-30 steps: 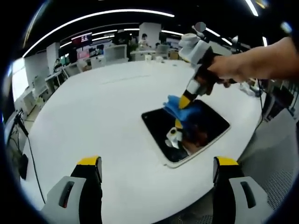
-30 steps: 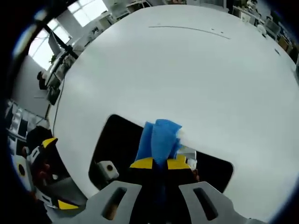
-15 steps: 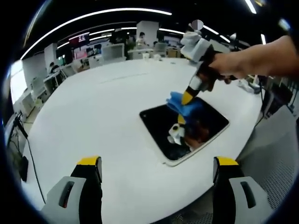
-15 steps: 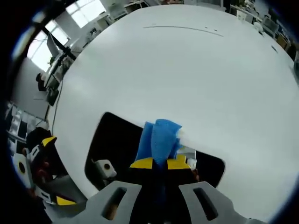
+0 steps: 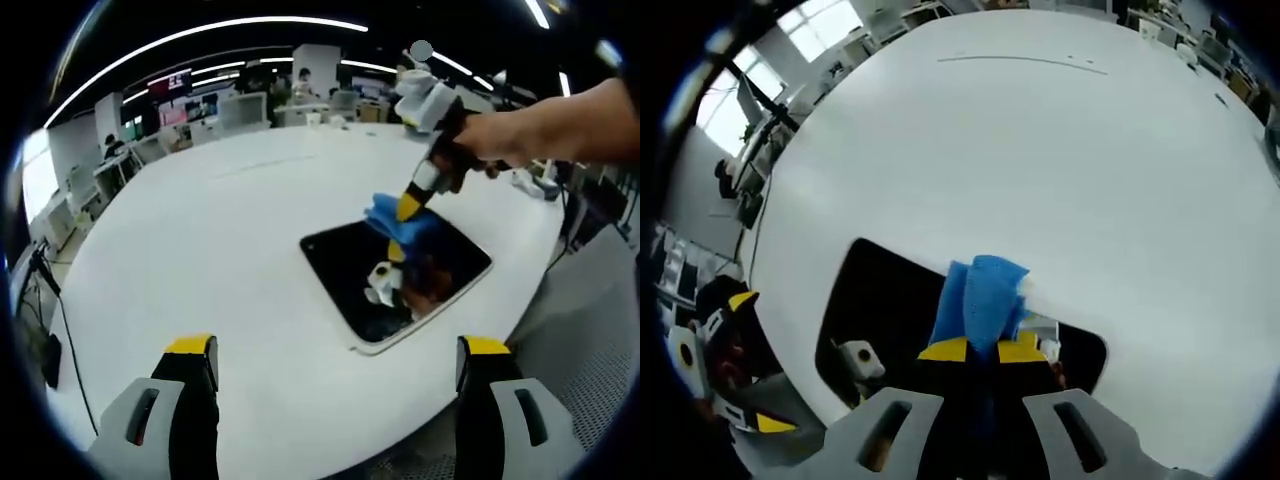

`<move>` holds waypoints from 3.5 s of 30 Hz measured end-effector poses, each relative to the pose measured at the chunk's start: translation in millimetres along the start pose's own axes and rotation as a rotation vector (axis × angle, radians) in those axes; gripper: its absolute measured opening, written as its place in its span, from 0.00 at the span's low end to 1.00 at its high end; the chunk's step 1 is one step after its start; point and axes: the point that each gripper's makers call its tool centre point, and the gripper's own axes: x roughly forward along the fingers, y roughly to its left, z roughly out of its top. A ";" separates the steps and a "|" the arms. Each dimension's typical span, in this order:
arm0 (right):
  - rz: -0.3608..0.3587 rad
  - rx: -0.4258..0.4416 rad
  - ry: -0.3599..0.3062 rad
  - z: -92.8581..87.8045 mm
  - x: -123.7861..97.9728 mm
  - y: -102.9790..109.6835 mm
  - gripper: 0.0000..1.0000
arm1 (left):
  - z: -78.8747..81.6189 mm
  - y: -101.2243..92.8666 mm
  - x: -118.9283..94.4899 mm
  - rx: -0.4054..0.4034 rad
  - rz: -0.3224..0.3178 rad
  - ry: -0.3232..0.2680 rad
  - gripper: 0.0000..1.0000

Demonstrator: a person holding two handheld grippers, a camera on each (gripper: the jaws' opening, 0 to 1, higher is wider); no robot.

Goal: Wipe the mirror surface with the cleaning cloth until all visible marks leave the cleaned area.

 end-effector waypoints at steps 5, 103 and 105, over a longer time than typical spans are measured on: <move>-0.004 0.006 0.000 -1.8 -1.6 -4.8 0.02 | 1.3 2.5 -0.9 0.012 0.014 -0.007 0.99; -0.020 0.026 0.039 -106.0 -30.9 25.3 0.02 | 16.5 -11.1 -10.2 -0.002 -0.004 -0.101 1.00; -0.024 0.018 0.040 -108.4 -31.8 26.7 0.02 | 16.6 -11.2 -10.2 0.000 -0.006 -0.102 1.00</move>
